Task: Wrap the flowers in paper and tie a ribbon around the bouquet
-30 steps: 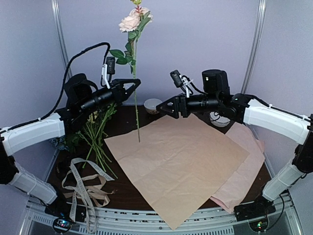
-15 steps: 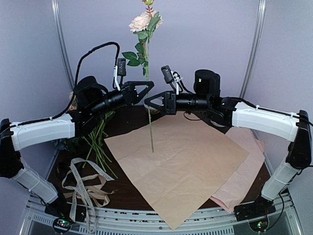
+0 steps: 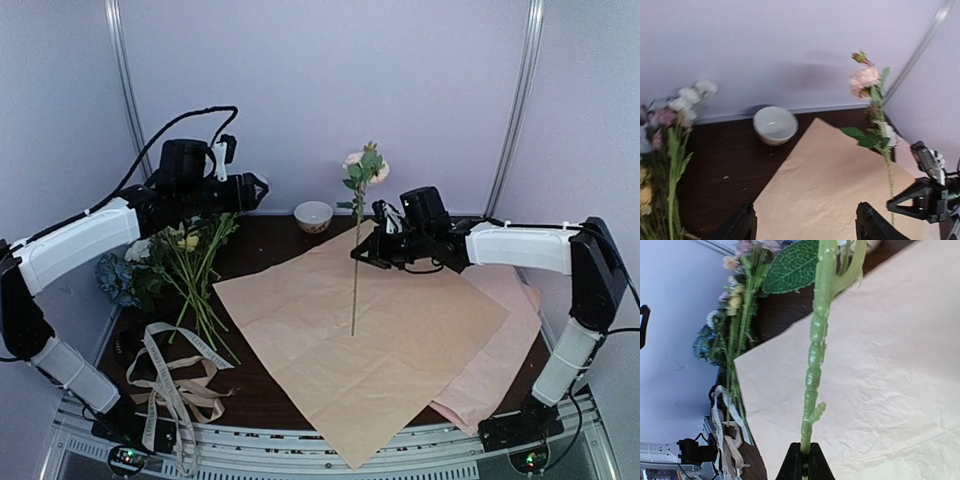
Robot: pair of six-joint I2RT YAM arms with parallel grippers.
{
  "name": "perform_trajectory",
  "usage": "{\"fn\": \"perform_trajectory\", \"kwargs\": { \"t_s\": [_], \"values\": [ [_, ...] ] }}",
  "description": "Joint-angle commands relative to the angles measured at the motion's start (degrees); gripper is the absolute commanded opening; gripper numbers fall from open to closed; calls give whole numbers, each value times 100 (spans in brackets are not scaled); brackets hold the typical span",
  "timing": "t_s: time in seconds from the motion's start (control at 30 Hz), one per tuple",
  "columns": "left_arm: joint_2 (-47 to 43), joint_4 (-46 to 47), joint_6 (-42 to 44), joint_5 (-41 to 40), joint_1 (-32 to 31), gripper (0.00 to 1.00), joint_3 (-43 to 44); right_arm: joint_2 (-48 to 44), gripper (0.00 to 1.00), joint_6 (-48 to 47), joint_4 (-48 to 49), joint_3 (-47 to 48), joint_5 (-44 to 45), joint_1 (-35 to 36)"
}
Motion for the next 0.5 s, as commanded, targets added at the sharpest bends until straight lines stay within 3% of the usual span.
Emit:
{"fn": "perform_trajectory", "kwargs": {
  "t_s": [0.0,0.17,0.27,0.3,0.37,0.47],
  "values": [
    [-107,-1096,-370,-1285,705,71,-490,669,0,599,-450,-109,141,-158],
    [-192,-1002,-190,-1818,1212,72,-960,1118,0,752,-487,-72,319,-230],
    [-57,-1121,-459,-1907,1707,70,-1140,1224,40,637,-813,-8,589,-266],
    [-10,-1044,-497,-1864,1853,70,-1221,1169,46,557,-901,-37,720,-268],
    [126,-942,-525,-1729,2067,70,-1296,1016,52,369,-1069,-90,1002,-268],
    [486,-801,-536,-1236,2350,69,-1231,789,54,71,-1310,-89,1267,-255]
  ]
}}
